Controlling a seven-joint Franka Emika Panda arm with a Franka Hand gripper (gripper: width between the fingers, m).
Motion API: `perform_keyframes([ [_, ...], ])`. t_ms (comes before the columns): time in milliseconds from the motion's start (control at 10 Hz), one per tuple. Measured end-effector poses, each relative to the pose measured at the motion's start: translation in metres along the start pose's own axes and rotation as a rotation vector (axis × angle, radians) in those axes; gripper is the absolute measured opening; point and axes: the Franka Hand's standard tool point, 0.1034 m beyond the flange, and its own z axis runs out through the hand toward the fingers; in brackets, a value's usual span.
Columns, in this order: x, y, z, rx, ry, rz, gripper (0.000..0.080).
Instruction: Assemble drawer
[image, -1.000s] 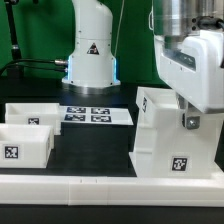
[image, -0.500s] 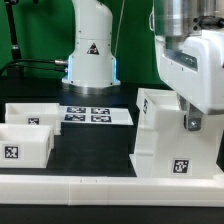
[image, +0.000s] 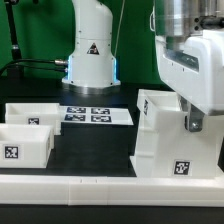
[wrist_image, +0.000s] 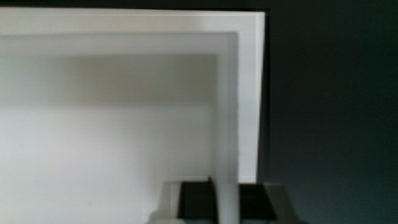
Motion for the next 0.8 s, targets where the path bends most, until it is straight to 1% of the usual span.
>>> perform_keyframes([
  [200, -0.0005, 0.0004, 0.0003, -0.001, 0.0, -0.004, 0.0038],
  [300, -0.001, 0.0005, 0.0005, -0.001, 0.0, -0.006, 0.0256],
  [400, -0.0014, 0.0007, 0.0006, -0.001, 0.0, -0.009, 0.0256],
  [500, -0.0019, 0.0009, 0.0008, -0.002, 0.0, -0.015, 0.0441],
  [600, -0.0025, 0.001, 0.0009, -0.002, 0.0, -0.02, 0.0595],
  [700, -0.0029, 0.0011, 0.001, -0.002, 0.0, -0.023, 0.0595],
  [800, -0.0033, 0.0012, 0.0011, -0.002, 0.0, -0.025, 0.0633],
])
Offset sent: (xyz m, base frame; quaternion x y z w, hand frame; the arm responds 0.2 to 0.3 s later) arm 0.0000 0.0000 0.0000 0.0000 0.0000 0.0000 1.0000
